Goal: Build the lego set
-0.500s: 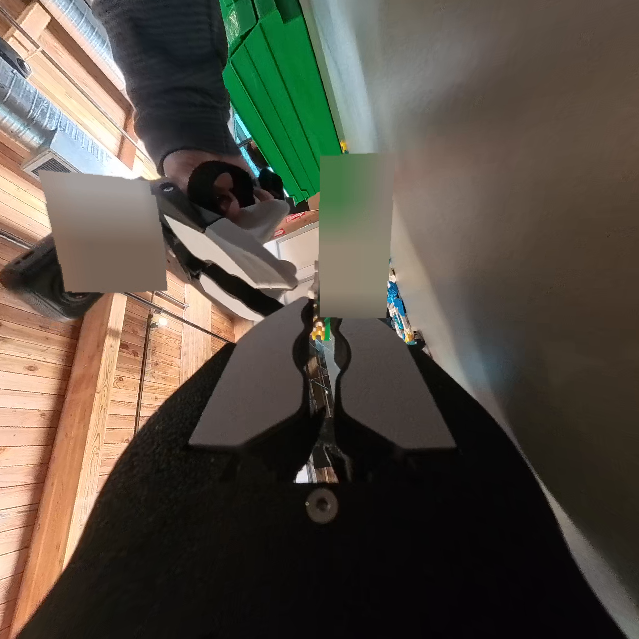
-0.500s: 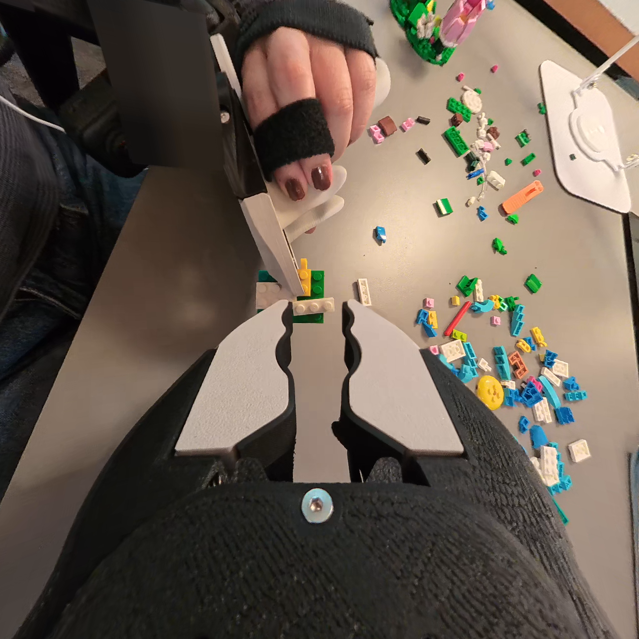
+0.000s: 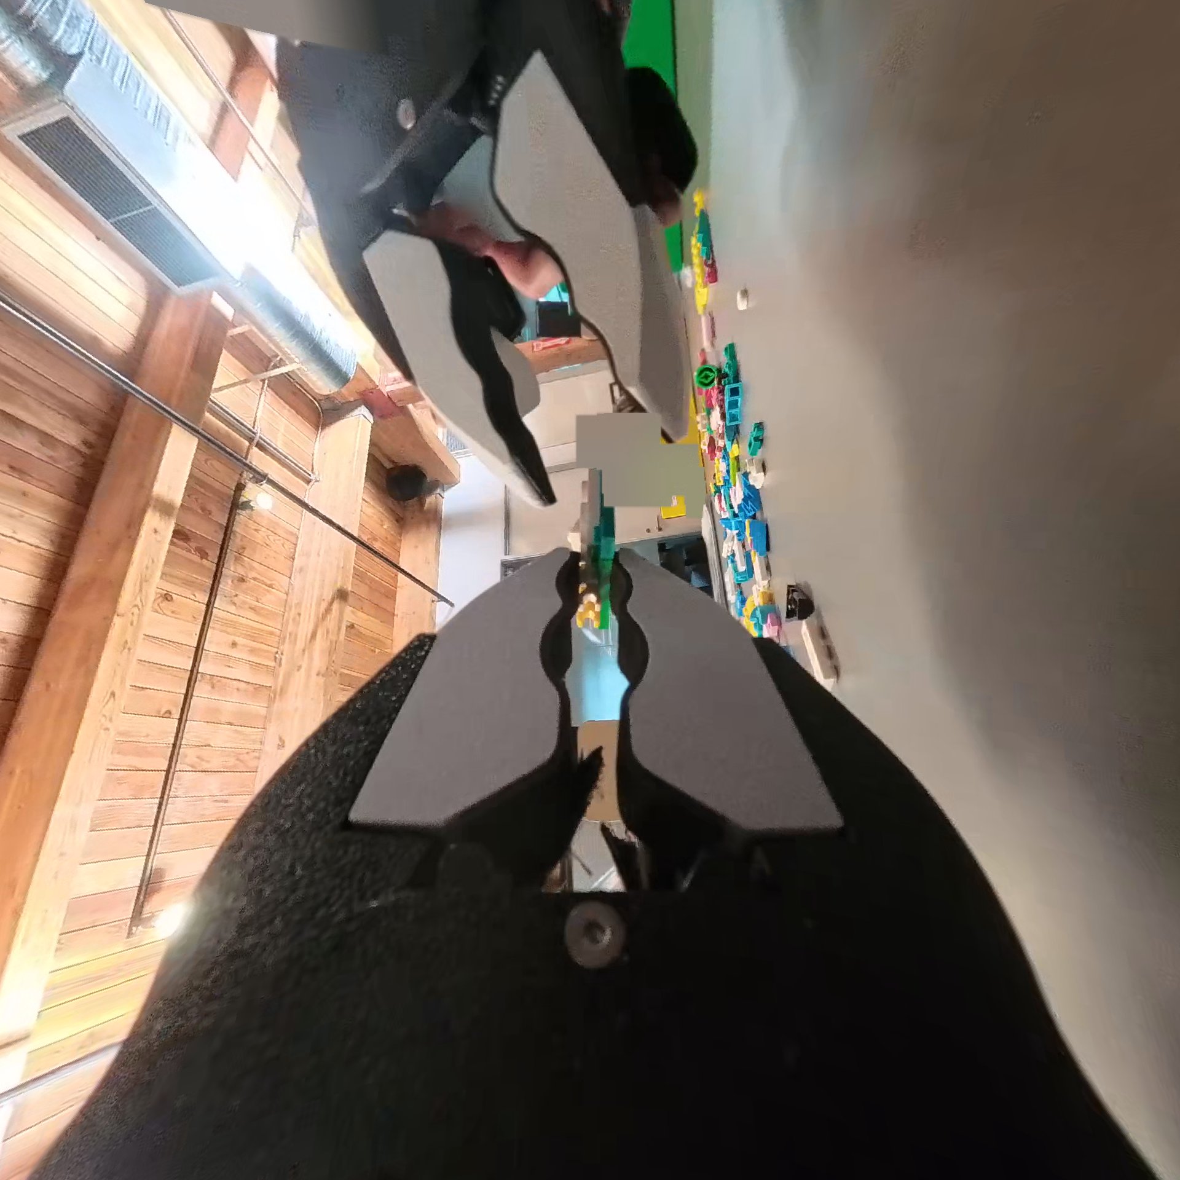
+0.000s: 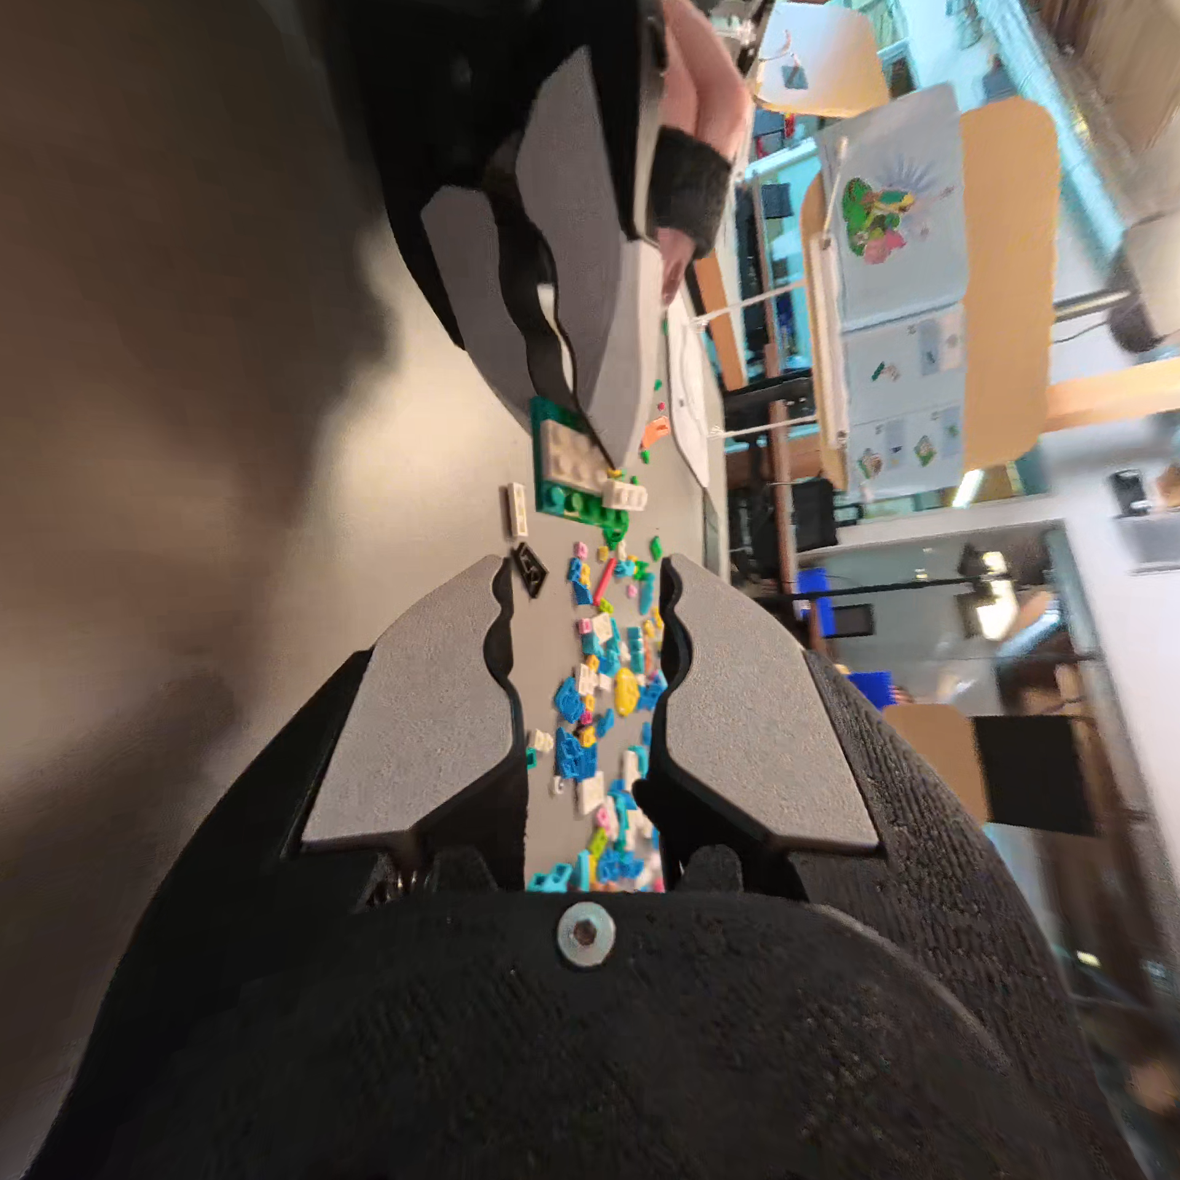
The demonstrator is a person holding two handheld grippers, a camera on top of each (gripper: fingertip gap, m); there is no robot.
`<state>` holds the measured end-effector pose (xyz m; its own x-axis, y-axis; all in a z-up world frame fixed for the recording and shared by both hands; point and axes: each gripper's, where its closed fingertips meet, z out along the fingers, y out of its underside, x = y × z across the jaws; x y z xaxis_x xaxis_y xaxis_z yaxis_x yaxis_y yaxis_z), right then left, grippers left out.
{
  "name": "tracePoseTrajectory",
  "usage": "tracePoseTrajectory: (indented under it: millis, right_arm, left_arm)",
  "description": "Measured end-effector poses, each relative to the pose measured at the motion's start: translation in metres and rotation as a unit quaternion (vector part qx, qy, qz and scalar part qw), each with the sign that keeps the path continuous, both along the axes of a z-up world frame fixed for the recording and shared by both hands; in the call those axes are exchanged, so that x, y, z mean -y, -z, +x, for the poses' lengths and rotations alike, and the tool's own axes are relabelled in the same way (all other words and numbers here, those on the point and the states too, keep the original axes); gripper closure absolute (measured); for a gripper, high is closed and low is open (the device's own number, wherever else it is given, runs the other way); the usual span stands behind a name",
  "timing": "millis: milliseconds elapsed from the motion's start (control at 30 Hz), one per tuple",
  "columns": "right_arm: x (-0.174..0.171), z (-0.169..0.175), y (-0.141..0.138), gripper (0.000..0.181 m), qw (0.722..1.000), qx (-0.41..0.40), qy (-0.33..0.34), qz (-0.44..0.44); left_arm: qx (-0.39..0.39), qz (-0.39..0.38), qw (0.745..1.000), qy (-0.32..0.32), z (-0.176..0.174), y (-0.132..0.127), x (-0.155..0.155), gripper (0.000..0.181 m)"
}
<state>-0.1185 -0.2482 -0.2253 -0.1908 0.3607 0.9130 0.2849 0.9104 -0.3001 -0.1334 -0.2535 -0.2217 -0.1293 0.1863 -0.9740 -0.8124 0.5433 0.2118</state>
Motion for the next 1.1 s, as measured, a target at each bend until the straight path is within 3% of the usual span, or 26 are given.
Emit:
tracePoseTrajectory:
  millis: [33, 300, 1100]
  right_arm:
    - [0.0, -0.002, 0.0, 0.138, 1.0, -0.009, 0.001, 0.022]
    - [0.009, -0.024, 0.002, 0.143, 0.993, -0.039, 0.009, 0.115]
    - [-0.001, -0.038, 0.0, 0.161, 0.99, -0.051, 0.05, 0.118]
  left_arm:
    - [0.002, -0.002, 1.0, 0.002, 0.0, 0.0, 0.0, 0.173]
    - [0.02, -0.015, 1.0, 0.0, -0.004, -0.001, -0.002, 0.173]
    - [0.023, -0.03, 0.999, -0.005, -0.007, 0.001, -0.005, 0.173]
